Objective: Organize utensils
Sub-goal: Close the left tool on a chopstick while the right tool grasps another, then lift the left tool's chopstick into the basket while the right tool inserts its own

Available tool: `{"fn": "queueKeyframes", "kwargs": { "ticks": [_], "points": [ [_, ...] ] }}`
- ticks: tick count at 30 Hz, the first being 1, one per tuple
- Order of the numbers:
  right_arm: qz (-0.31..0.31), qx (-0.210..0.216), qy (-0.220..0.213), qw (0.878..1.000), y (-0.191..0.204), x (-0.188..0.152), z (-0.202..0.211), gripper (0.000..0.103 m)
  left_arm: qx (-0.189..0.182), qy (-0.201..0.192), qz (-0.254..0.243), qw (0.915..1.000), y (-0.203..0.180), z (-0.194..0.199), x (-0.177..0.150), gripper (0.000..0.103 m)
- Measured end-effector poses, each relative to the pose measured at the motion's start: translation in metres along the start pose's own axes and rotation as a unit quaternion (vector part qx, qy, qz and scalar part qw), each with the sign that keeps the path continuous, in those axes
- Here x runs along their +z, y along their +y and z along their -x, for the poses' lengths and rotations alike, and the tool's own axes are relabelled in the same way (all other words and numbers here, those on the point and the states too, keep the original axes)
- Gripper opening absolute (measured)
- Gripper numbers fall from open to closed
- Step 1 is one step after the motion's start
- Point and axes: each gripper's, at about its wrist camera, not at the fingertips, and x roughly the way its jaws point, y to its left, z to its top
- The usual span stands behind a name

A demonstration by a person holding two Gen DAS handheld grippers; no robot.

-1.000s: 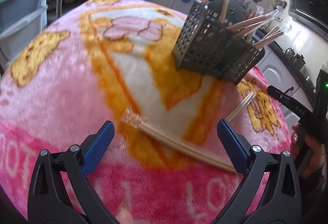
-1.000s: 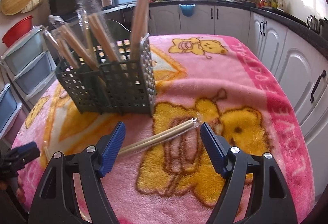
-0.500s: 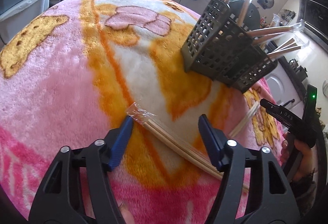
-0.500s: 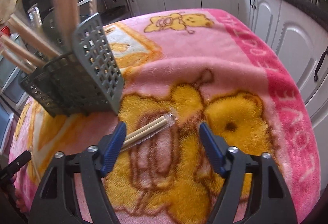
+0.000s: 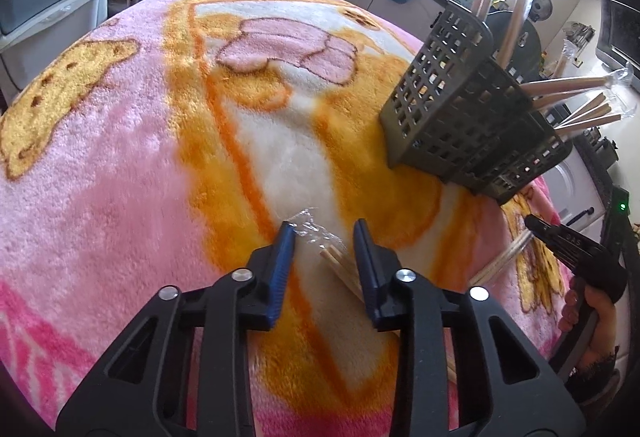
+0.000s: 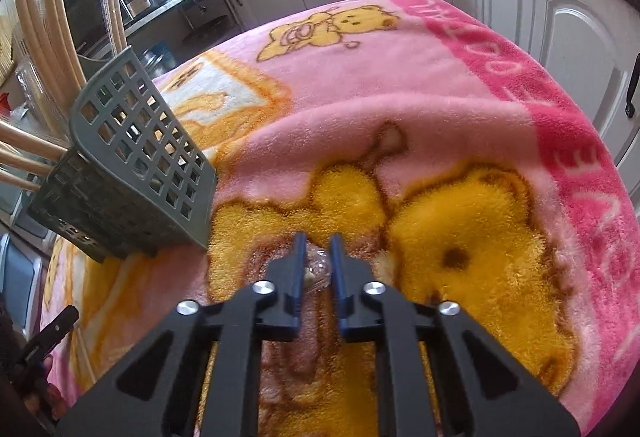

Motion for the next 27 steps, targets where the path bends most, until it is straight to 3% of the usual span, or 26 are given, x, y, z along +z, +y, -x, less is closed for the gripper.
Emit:
{"fn": "queueKeyframes", "kwargs": {
  "ticks": [7, 9, 18, 27],
  "points": [
    [0.013, 0.017, -0.042, 0.999, 0.011, -0.005, 0.031, 0.005, 0.001, 0.001, 0.005, 1.0000, 0.005, -0.006, 0.009, 0.008],
    [0.022, 0.024, -0.058, 0.998, 0.017, -0.006, 0.044, 0.005, -0.015, 0.000, 0.011, 0.9998, 0.007, -0.004, 0.010, 0.003],
    [0.088, 0.059, -0.135, 0.985, 0.058, -0.001, 0.118, 0.004, -0.076, -0.059, -0.038, 0.9946, -0.033, 0.048, 0.023, 0.003],
    [0.170, 0.092, -0.192, 0.962, 0.107, 0.001, 0.178, 0.004, -0.132, -0.103, -0.114, 0.9793, -0.088, 0.096, 0.037, 0.003]
  ]
}}
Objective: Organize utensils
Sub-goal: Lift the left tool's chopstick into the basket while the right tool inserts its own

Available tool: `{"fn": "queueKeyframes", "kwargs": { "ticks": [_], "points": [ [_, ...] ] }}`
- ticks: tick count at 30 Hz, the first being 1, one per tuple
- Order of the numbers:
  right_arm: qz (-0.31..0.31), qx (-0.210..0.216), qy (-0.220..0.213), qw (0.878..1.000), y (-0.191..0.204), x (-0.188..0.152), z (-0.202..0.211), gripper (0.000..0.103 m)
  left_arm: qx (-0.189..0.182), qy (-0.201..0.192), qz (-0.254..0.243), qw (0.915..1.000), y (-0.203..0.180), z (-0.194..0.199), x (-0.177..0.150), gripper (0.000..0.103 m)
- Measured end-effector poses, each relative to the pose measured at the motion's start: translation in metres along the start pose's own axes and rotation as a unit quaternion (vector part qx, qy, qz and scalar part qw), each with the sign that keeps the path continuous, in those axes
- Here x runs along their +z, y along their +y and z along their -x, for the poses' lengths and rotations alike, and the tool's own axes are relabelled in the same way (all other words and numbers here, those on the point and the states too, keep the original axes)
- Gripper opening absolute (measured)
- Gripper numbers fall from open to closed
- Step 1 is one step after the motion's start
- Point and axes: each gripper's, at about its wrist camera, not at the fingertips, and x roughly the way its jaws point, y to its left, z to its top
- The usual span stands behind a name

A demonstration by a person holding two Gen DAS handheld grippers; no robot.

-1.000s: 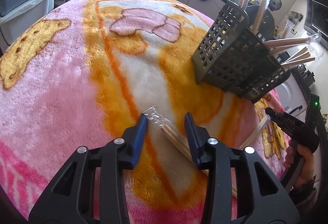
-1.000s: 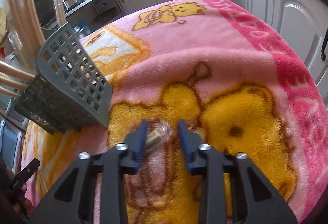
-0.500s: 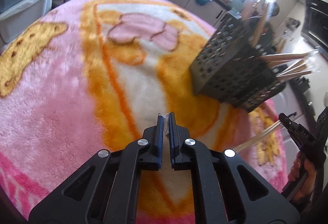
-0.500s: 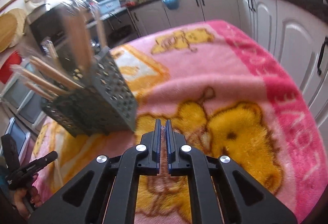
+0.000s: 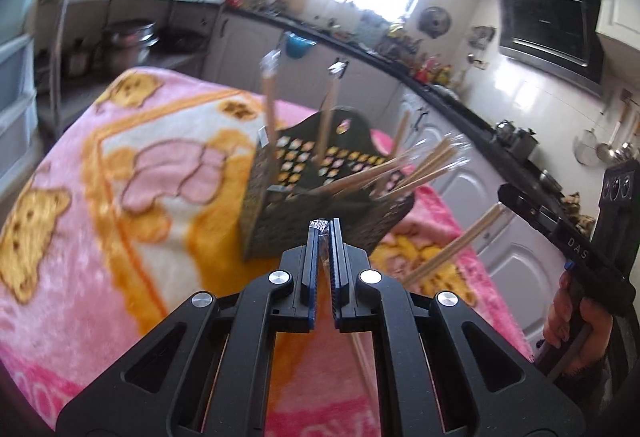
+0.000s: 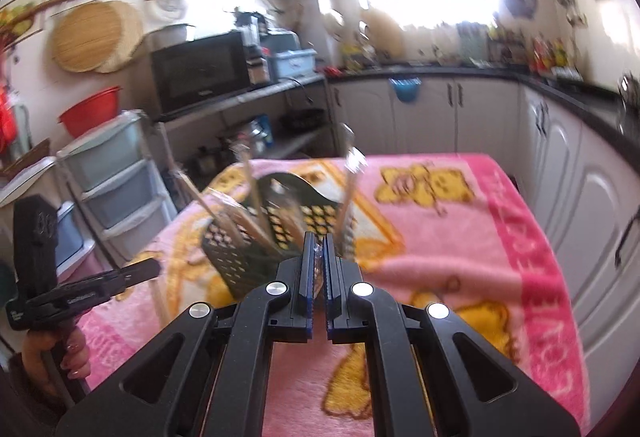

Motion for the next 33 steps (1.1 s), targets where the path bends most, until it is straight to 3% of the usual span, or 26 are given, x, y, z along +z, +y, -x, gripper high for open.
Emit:
{"fn": "queueKeyframes", "kwargs": {
  "ticks": [25, 33],
  "points": [
    [0.066, 0.064, -0.097, 0.991, 0.060, 0.075, 0.052, 0.004, -0.044, -0.079, -0.076, 0.9930, -0.053, 0.039, 0.081, 0.002],
    [0.065, 0.065, -0.149, 0.985, 0.054, 0.114, 0.068, 0.004, -0.049, -0.112, -0.108, 0.9866, -0.072, 0.053, 0.116, 0.002]
  ]
}}
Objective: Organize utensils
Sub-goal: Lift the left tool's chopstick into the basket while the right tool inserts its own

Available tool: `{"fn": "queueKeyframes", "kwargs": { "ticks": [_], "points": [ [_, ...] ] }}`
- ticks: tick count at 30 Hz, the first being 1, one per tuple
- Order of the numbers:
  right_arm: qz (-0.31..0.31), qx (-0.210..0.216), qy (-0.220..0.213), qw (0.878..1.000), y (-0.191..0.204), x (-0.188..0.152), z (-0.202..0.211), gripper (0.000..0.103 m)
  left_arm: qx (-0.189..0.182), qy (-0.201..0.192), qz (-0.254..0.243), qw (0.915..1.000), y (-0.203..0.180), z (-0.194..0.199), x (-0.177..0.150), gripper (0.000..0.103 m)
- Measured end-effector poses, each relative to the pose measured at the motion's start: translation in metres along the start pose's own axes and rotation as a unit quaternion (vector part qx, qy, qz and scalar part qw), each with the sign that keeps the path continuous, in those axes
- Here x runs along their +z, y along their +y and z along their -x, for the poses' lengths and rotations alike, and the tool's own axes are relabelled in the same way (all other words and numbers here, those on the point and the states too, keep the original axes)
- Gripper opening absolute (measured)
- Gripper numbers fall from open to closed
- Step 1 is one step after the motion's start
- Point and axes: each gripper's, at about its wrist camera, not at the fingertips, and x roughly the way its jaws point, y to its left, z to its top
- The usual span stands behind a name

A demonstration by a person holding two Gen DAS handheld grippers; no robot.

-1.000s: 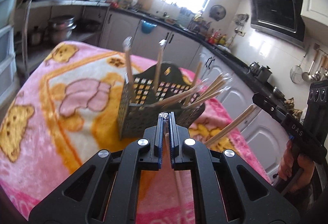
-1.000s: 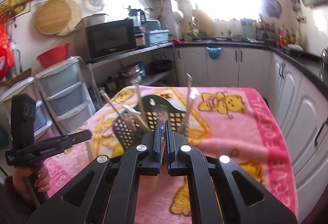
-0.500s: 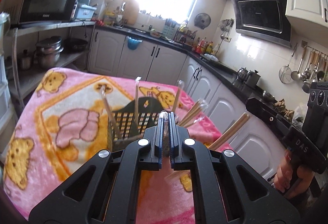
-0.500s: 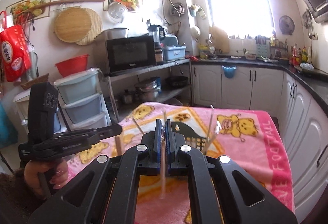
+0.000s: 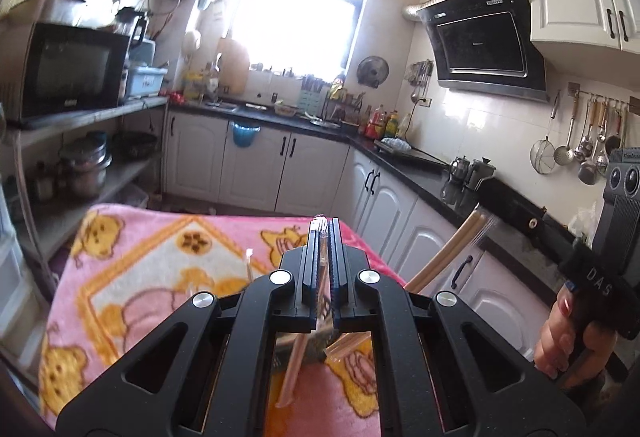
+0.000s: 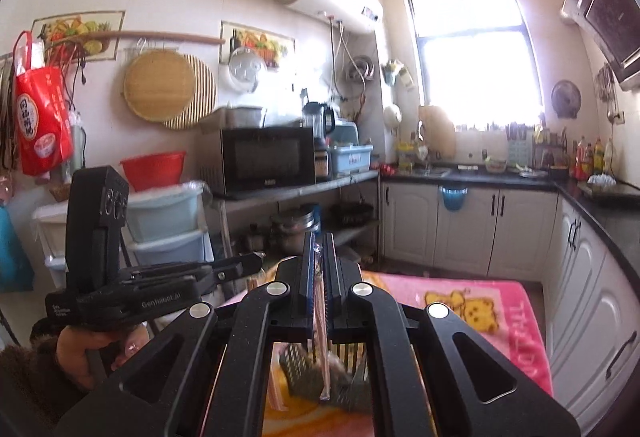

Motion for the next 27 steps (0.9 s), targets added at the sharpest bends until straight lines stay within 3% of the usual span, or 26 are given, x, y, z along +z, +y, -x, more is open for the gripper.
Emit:
{"fn": "queueKeyframes", "kwargs": {
  "ticks": [9, 13, 27],
  "points": [
    [-0.004, -0.024, -0.021, 0.999, -0.024, 0.038, -0.024, 0.004, 0.016, -0.046, -0.016, 0.9987, 0.001, -0.004, 0.050, 0.002],
    [-0.015, -0.031, -0.018, 0.999, -0.034, 0.041, -0.037, 0.004, 0.032, -0.042, -0.014, 0.9985, 0.005, -0.021, 0.060, 0.002],
    [-0.023, -0.059, 0.037, 0.997, -0.051, -0.002, -0.090, 0.004, 0.068, -0.016, 0.009, 0.9975, 0.033, -0.078, 0.029, 0.002]
  ]
}}
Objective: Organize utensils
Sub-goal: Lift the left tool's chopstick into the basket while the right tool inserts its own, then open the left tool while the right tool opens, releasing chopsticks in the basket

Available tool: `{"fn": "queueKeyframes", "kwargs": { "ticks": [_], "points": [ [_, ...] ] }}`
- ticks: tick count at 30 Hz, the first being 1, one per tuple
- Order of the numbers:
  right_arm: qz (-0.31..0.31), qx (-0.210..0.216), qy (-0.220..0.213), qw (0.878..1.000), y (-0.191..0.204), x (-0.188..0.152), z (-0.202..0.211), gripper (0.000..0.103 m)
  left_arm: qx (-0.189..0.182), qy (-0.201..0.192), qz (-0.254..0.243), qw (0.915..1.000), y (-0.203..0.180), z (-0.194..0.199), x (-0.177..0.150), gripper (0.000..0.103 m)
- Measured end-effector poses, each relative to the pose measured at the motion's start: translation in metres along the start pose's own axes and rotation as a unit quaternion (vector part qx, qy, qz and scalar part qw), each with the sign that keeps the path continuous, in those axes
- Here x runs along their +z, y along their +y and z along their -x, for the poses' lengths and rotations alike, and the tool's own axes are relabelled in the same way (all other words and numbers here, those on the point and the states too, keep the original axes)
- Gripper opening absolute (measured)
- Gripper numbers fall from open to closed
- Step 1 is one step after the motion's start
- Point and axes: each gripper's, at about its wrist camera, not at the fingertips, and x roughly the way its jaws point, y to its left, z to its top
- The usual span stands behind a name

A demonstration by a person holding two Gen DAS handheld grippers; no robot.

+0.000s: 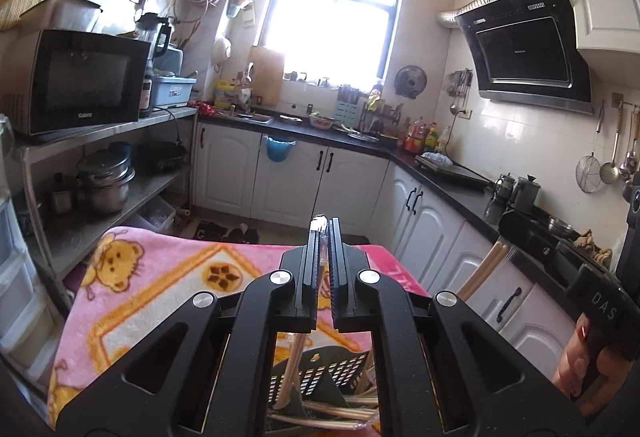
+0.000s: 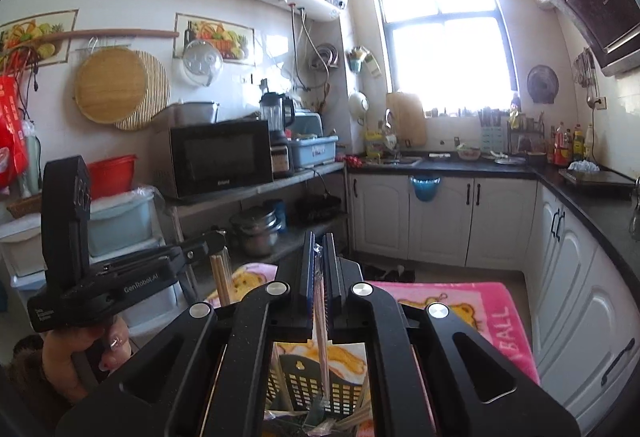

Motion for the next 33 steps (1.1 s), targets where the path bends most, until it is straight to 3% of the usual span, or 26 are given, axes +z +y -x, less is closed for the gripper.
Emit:
{"fn": "queueKeyframes", "kwargs": {
  "ticks": [28, 33],
  "points": [
    [-0.029, -0.015, 0.087, 0.996, -0.003, -0.061, -0.057, 0.005, 0.003, 0.055, 0.002, 0.9985, 0.011, -0.041, -0.061, 0.002],
    [-0.035, -0.017, 0.096, 0.995, -0.006, -0.068, -0.054, 0.015, 0.007, 0.070, 0.003, 0.9975, 0.014, -0.038, -0.066, 0.002]
  ]
}}
